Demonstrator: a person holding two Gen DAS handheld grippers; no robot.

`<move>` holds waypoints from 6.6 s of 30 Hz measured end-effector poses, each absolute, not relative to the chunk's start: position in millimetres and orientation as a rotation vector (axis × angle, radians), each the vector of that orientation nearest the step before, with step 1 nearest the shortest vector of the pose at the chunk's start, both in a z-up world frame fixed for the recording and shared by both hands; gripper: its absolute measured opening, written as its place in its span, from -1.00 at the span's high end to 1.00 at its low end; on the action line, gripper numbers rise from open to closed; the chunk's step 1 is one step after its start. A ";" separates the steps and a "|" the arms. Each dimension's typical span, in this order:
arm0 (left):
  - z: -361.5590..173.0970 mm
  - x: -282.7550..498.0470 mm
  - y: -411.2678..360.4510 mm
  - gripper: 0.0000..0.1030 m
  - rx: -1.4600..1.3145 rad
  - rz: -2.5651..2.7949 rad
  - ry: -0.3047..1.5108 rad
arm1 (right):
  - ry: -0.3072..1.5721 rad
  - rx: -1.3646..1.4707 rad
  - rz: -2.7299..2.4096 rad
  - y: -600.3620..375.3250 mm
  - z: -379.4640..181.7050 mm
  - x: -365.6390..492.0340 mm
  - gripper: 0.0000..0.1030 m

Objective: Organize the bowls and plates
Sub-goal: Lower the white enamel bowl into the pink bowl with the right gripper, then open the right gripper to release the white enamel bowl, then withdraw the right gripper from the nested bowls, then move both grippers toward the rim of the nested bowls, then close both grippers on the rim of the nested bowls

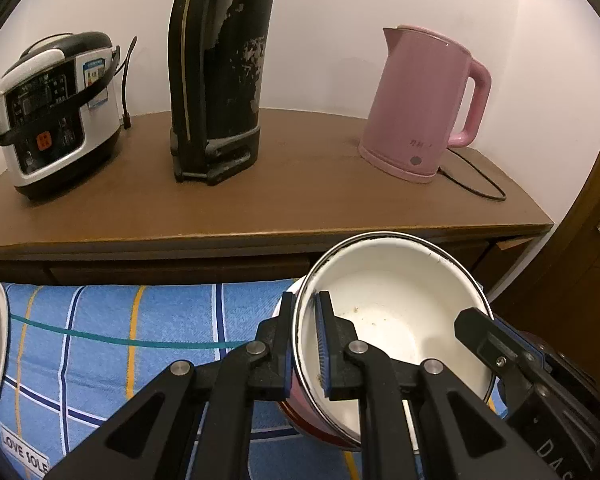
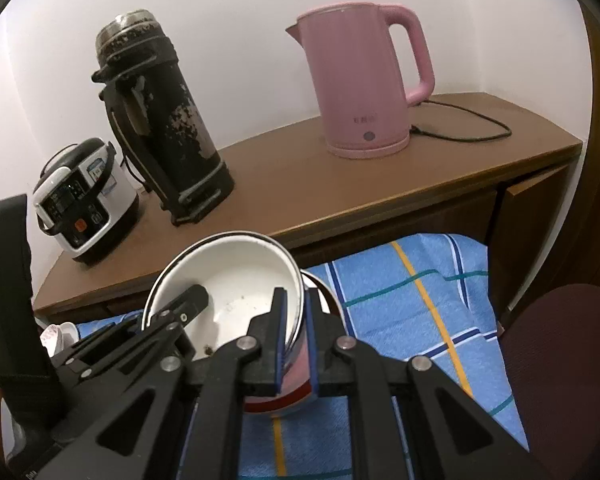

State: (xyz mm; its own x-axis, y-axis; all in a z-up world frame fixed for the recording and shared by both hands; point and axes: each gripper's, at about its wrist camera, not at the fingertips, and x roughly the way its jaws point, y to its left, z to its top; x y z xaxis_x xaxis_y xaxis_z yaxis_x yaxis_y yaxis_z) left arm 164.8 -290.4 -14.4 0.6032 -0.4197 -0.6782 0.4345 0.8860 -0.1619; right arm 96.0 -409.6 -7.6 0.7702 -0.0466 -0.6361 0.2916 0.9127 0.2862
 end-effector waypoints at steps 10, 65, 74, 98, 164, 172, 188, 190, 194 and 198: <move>-28.1 169.2 -294.2 0.78 0.032 -0.489 0.809 | 0.717 0.388 -0.191 -415.2 -24.2 104.9 0.83; -6.3 122.6 -244.1 -0.15 0.114 -0.358 0.695 | 0.600 0.372 -0.260 -398.3 -18.0 47.5 -0.32; -10.0 113.2 -237.3 -0.15 0.123 -0.343 0.700 | 0.595 0.380 -0.266 -396.9 -20.3 35.3 -0.39; 4.0 74.4 -222.2 -0.15 0.148 -0.335 0.654 | 0.570 0.369 -0.264 -380.8 -8.1 -2.2 -0.40; -4.2 118.8 -254.9 -0.15 0.103 -0.377 0.679 | 0.537 0.374 -0.242 -428.3 -16.8 31.2 -0.53; -5.7 138.9 -266.6 -0.15 0.090 -0.387 0.710 | 0.540 0.360 -0.221 -426.1 -16.5 49.5 -0.53; -33.2 167.3 -278.0 -0.15 0.104 -0.380 0.783 | 0.630 0.420 -0.187 -431.1 -46.0 85.6 -0.18; -37.4 169.3 -278.6 -0.15 0.108 -0.381 0.794 | 0.639 0.422 -0.186 -430.4 -48.9 88.1 -0.17; -43.0 173.9 -279.9 -0.15 0.110 -0.377 0.805 | 0.659 0.438 -0.180 -431.0 -56.6 93.9 -0.14; -48.8 179.2 -283.2 -0.15 0.119 -0.372 0.815 | 0.693 0.447 -0.185 -430.9 -62.6 100.1 -0.14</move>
